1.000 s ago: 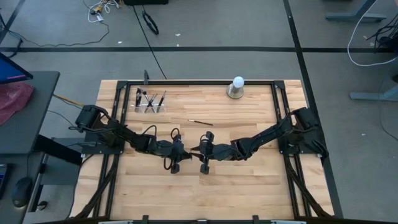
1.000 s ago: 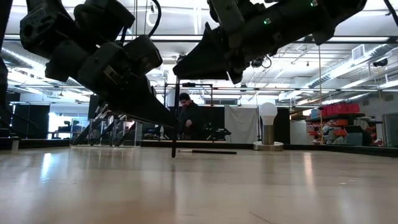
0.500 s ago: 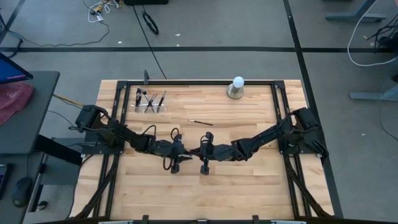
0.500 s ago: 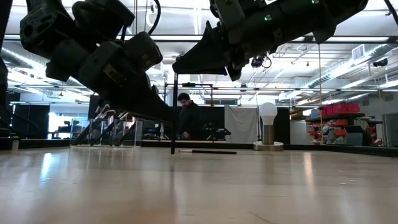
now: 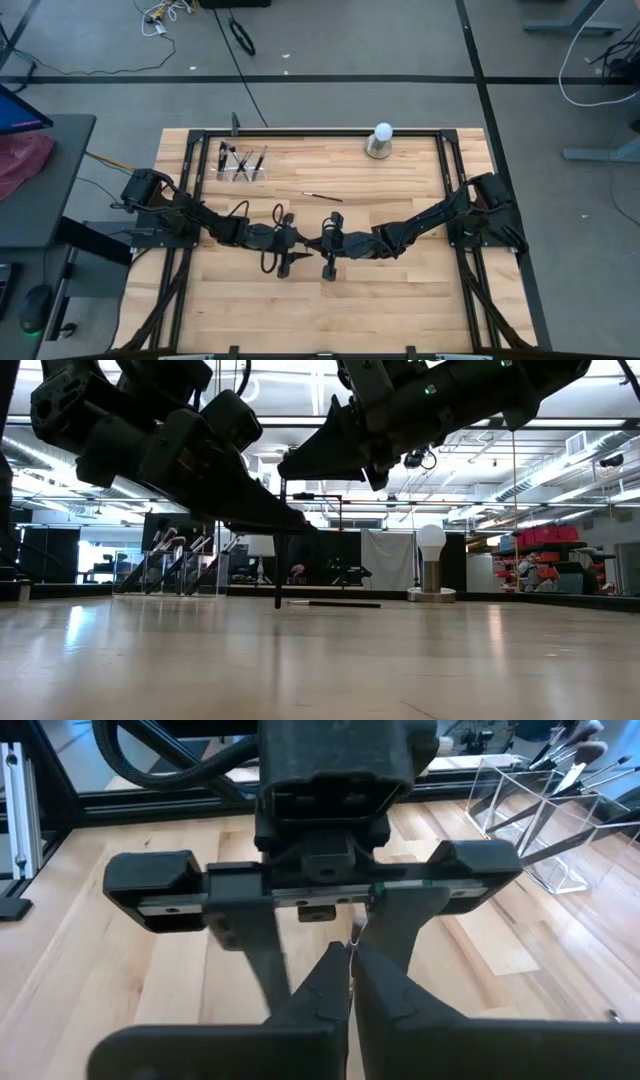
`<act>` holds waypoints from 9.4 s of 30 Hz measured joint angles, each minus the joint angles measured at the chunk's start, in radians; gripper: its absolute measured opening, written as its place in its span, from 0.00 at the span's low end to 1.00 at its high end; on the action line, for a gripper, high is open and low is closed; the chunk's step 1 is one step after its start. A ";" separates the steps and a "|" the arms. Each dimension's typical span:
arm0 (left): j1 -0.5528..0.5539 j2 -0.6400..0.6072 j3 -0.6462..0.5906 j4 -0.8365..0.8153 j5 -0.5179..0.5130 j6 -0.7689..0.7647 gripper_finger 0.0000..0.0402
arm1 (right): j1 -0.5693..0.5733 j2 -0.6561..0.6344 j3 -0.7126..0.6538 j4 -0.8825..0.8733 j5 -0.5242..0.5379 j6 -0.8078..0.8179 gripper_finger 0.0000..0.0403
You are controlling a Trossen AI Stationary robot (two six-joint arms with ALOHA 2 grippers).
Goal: Put items in baskets/containers
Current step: Put the eyeshadow brush into the transparent organizer
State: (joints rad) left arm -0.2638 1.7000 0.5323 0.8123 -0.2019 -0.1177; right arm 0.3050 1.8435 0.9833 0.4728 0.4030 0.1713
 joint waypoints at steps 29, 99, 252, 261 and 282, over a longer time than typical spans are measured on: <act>0.019 -0.322 0.000 -0.524 -0.244 -0.071 0.06 | 0.024 -0.080 0.000 -0.082 0.000 0.004 0.35; 0.863 -0.614 0.200 -1.191 0.146 0.078 0.45 | 0.002 -0.009 0.000 -0.063 -0.001 0.021 0.32; 0.275 -0.817 -0.085 -0.916 -0.460 -0.117 0.03 | 0.073 -0.100 -0.303 0.709 -0.052 -0.236 0.25; 0.683 -0.865 -0.085 -1.069 -0.360 -0.076 0.04 | 0.070 -0.100 -0.303 0.709 -0.052 -0.236 0.24; 0.890 -0.651 -0.085 -1.096 -0.155 -0.037 0.07 | 0.070 -0.100 -0.303 0.708 -0.052 -0.236 0.24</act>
State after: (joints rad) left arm 0.6266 1.0486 0.4469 -0.2839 -0.3573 -0.1549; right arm 0.3746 1.7435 0.6804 1.1812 0.3511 -0.0642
